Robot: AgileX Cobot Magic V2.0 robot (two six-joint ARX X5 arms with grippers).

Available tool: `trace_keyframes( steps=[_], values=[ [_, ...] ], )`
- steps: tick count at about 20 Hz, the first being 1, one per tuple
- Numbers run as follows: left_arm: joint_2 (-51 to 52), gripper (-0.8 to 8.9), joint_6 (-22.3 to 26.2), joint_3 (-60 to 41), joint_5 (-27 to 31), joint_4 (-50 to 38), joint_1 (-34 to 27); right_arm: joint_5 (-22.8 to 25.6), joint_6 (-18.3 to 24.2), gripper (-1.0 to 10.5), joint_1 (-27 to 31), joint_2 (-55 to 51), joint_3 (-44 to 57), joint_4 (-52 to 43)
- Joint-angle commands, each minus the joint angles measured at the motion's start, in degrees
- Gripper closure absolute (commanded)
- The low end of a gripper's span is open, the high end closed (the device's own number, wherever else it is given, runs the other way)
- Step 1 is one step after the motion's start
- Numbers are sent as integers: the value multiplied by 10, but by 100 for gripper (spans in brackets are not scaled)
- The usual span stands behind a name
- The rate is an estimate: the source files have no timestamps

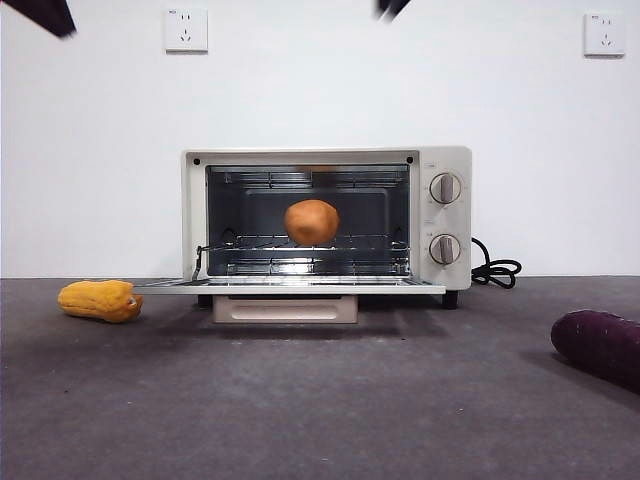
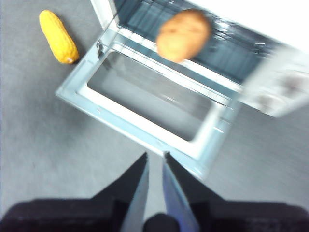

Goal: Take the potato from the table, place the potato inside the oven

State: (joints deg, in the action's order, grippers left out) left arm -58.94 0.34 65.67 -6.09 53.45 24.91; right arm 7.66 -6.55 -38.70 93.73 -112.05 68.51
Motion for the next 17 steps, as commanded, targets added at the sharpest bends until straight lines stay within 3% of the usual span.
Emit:
trace_keyframes(
  steps=[1,3,7,17],
  values=[
    [-41,820,-11,-4,-7,-30,-31,16,17,942,-8,-65,1,34],
    [-90,820,-19,-4,-45,-56,-61,22,17,954,-12,-122,1,54],
    [-195,820,-37,-4,-178,-115,-126,19,7,954,-12,-222,1,82],
    [-397,820,-105,-4,-227,-197,-209,-19,-57,954,-12,-394,4,104]
  ],
)
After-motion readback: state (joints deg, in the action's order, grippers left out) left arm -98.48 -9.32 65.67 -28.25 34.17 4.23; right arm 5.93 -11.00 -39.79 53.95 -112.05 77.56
